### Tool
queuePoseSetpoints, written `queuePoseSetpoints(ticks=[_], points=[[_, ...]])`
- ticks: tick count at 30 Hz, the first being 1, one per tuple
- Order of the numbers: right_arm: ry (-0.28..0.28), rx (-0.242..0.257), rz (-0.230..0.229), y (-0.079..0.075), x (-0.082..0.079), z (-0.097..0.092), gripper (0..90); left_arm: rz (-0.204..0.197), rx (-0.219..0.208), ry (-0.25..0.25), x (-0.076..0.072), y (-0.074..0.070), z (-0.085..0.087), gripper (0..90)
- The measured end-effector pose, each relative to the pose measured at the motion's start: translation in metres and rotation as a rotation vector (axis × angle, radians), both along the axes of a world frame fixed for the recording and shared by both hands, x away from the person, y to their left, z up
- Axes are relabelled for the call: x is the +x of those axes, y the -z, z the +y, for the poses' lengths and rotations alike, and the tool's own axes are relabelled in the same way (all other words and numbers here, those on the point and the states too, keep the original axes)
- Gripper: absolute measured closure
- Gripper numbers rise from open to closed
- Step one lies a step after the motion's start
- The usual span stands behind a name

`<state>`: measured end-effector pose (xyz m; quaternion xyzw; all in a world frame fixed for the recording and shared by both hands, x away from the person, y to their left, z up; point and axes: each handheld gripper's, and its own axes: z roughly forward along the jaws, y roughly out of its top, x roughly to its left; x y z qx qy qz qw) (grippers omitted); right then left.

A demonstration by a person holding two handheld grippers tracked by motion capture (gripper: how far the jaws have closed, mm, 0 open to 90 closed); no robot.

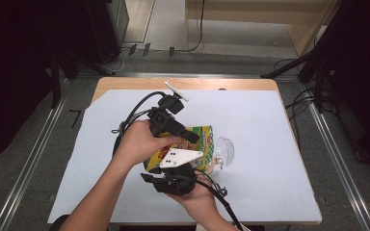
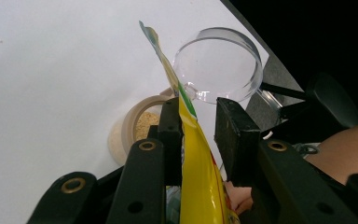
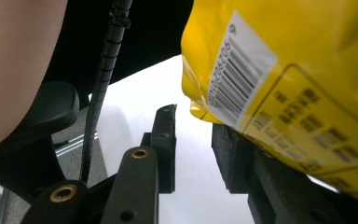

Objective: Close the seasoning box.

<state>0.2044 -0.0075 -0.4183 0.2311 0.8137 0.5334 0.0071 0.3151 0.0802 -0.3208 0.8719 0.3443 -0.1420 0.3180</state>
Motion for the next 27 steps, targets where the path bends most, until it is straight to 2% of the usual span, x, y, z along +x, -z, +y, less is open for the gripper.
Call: queuePoseSetpoints(ticks=[3, 6, 11, 16, 21, 24, 26, 27], points=[[-0.003, -0.003, -0.007, -0.001, 0.0, 0.0, 73.8, -0.01, 0.006, -0.005, -0.002, -0.001, 0.002, 72.5], [0.003, -0.024, -0.04, 0.001, 0.001, 0.002, 74.3, -0.01, 0.013, -0.009, -0.004, -0.001, 0.005, 72.6], [0.005, -0.013, -0.031, 0.007, 0.001, 0.002, 72.3, -0.002, 0.023, -0.009, -0.005, 0.002, 0.006, 73.2], [-0.004, -0.022, -0.021, 0.012, -0.001, 0.005, 68.9, 0.013, 0.019, -0.011, -0.008, 0.005, 0.011, 73.3], [-0.024, -0.006, -0.004, 0.019, -0.003, 0.008, 57.3, 0.026, 0.007, -0.004, -0.01, 0.007, 0.017, 73.4], [-0.03, 0.02, 0.02, 0.024, -0.004, 0.009, 55.4, 0.03, 0.006, 0.005, -0.011, 0.01, 0.022, 74.5], [-0.037, 0.002, 0.002, 0.027, -0.004, 0.01, 55.3, 0.028, 0.011, 0.007, -0.012, 0.01, 0.026, 75.4], [-0.039, -0.006, 0.007, 0.029, -0.005, 0.011, 55.3, 0.027, 0.011, 0.006, -0.013, 0.01, 0.027, 75.9]])
